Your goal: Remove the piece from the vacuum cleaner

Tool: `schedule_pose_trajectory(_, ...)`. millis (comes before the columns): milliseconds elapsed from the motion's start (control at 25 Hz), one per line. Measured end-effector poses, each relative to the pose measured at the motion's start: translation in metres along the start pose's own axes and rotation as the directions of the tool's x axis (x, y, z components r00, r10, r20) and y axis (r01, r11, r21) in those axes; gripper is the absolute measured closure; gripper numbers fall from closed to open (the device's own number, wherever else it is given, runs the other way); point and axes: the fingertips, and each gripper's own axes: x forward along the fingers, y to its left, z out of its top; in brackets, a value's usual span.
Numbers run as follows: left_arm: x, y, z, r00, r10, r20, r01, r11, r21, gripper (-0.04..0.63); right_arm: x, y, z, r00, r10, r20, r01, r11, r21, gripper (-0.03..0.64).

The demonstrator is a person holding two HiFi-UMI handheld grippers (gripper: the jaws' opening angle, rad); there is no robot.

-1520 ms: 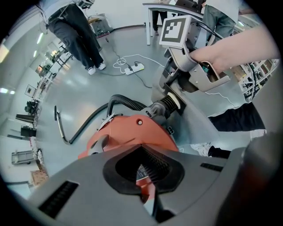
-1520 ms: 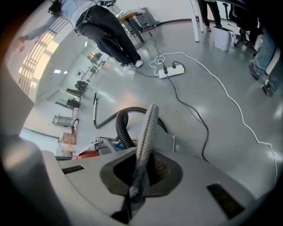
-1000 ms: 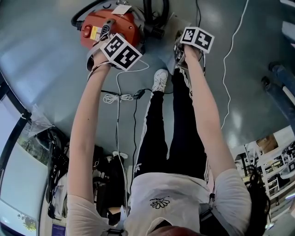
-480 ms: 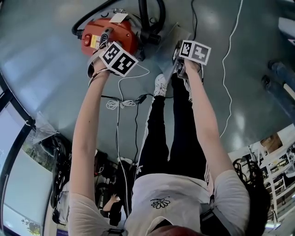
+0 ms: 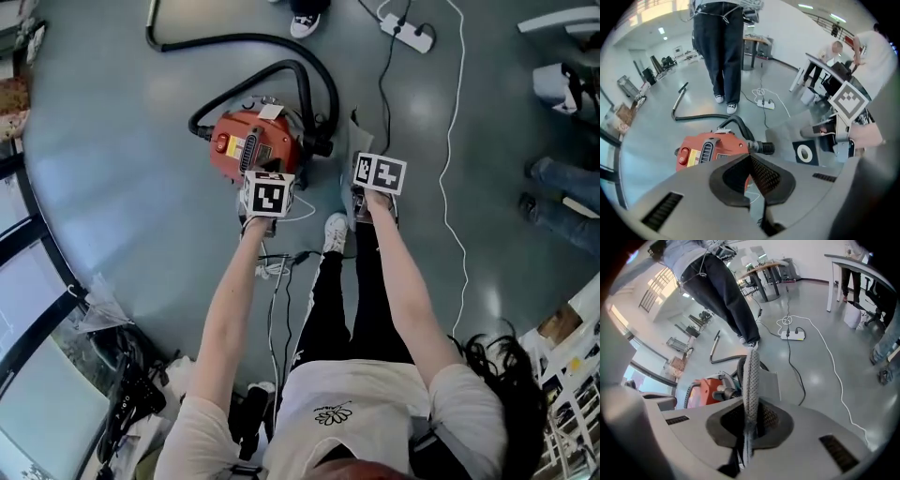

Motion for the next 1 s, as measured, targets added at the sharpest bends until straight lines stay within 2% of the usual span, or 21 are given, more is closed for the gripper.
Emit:
schedule_pose_trajectory(120, -0.041, -0.013, 0.021, 0.998, -0.012, 0.064, 0.016, 0.998, -0.066, 0.594, -0.04, 0.021, 0.01, 1.0, 0.004, 0.028, -0.003, 1.0, -0.012, 0.594)
schedule_pose_trajectory(240, -0.093, -0.013, 0.045, 0.984, 0.029, 0.174, -0.006, 0.992, -0.13, 0.595, -0.083, 0.042, 0.015, 0.999, 0.008, 0.044, -0.007, 1.0, -0.02, 0.594)
schedule_pose_trajectory(320, -0.128, -0.009, 0.056, 0.955, 0.074, 0.286, -0.021, 0.983, -0.185, 0.594, -0.11, 0.059, 0.017, 0.998, 0.014, 0.059, -0.013, 0.999, -0.031, 0.594)
schedule_pose_trajectory(400, -0.159, -0.006, 0.057, 0.916, 0.118, 0.383, -0.019, 0.967, -0.253, 0.595, -0.135, 0.076, 0.016, 0.997, 0.019, 0.08, -0.014, 0.998, -0.061, 0.594)
schedule_pose_trajectory(480, -0.188, -0.007, 0.058, 0.878, 0.154, 0.453, -0.009, 0.952, -0.306, 0.595, -0.164, 0.092, 0.022, 0.992, 0.038, 0.119, -0.029, 0.997, -0.077, 0.594)
schedule_pose_trajectory(560, -0.224, -0.014, 0.064, 0.843, 0.167, 0.511, 0.008, 0.946, -0.323, 0.594, -0.199, 0.111, 0.027, 0.983, 0.087, 0.16, -0.076, 0.994, -0.074, 0.594)
schedule_pose_trajectory(640, -0.264, -0.023, 0.071, 0.8, 0.174, 0.574, 0.02, 0.949, -0.316, 0.595, -0.233, 0.133, 0.025, 0.971, 0.146, 0.191, -0.13, 0.987, -0.094, 0.594)
schedule_pose_trajectory(680, -0.284, -0.027, 0.076, 0.772, 0.178, 0.611, 0.023, 0.951, -0.307, 0.594, -0.249, 0.144, 0.023, 0.966, 0.166, 0.2, -0.142, 0.981, -0.133, 0.594)
schedule_pose_trajectory(840, -0.357, -0.045, 0.097, 0.633, 0.199, 0.748, 0.025, 0.96, -0.277, 0.595, -0.312, 0.186, 0.02, 0.94, 0.232, 0.25, -0.137, 0.928, -0.346, 0.594)
schedule_pose_trajectory(920, -0.392, -0.054, 0.108, 0.573, 0.201, 0.795, 0.022, 0.965, -0.26, 0.595, -0.348, 0.204, 0.025, 0.909, 0.293, 0.297, -0.171, 0.91, -0.377, 0.594)
schedule_pose_trajectory(1000, -0.426, -0.06, 0.119, 0.517, 0.206, 0.831, 0.01, 0.969, -0.247, 0.594, -0.386, 0.219, 0.036, 0.865, 0.364, 0.346, -0.223, 0.896, -0.384, 0.594)
